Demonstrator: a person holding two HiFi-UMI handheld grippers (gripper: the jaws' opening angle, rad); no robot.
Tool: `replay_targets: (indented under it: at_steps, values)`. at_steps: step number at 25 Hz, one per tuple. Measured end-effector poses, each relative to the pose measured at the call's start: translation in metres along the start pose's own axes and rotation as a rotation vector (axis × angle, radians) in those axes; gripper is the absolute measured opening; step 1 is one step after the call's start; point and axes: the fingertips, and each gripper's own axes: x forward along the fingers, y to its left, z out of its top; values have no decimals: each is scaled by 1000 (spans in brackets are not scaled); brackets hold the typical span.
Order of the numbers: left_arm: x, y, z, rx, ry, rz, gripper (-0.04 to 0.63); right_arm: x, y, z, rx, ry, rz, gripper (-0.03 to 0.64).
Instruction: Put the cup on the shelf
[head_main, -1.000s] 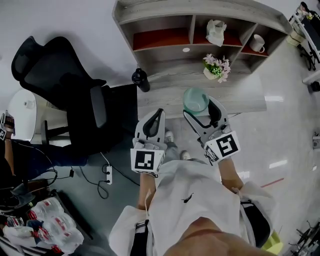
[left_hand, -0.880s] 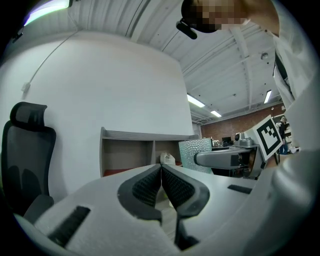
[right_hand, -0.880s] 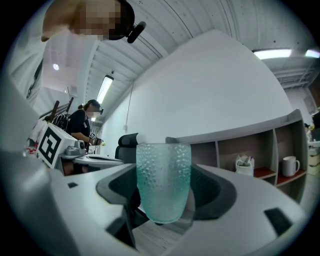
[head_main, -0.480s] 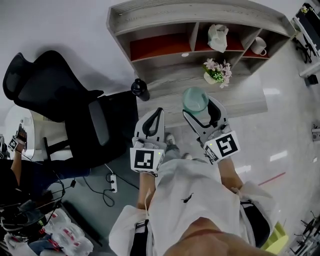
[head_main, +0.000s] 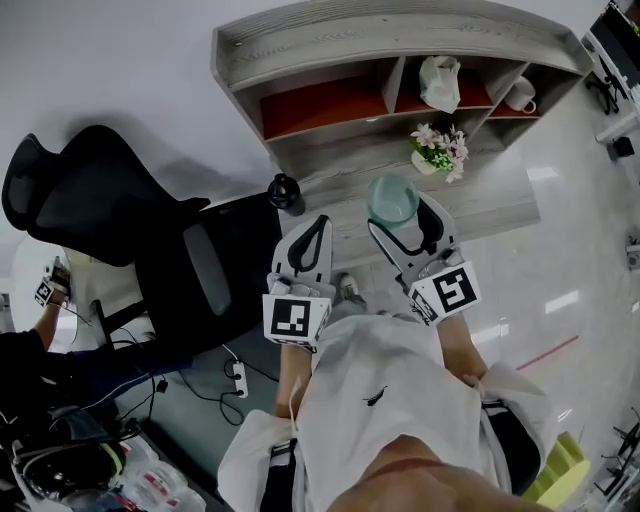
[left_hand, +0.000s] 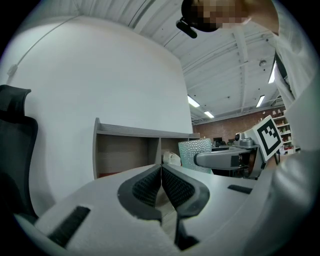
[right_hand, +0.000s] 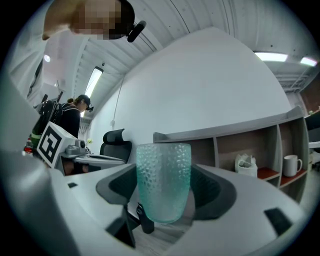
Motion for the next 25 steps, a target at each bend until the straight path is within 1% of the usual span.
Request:
replay_targets:
  at_steps: [2,6,10,14,18,21,25]
  values:
    - [5,6,-4,9,2,-21,28,8,-2,0,-1,-2,-10,347]
    - [16,18,2,-18,2,-35,28,23,-3,-2,-4,-4,-28,347]
    - [24,31,-5,23,-3,-72,28,38,-4,-3,-6,-4,-49,347]
    - [33,40,-5,20,-5,-101,28,51,-5,-5,-7,-4,-67,347]
    - [37,48,3,-30,-8,-96,28,63,-4,-5,-8,-9,-76,347]
    - [42,56,0,-18,-10,-101,28,73,-6,-7,-14,-11,-77,347]
    - [51,62,-2,-38,-4,-88,28,87,-14,-8,-22,-16,-70,347]
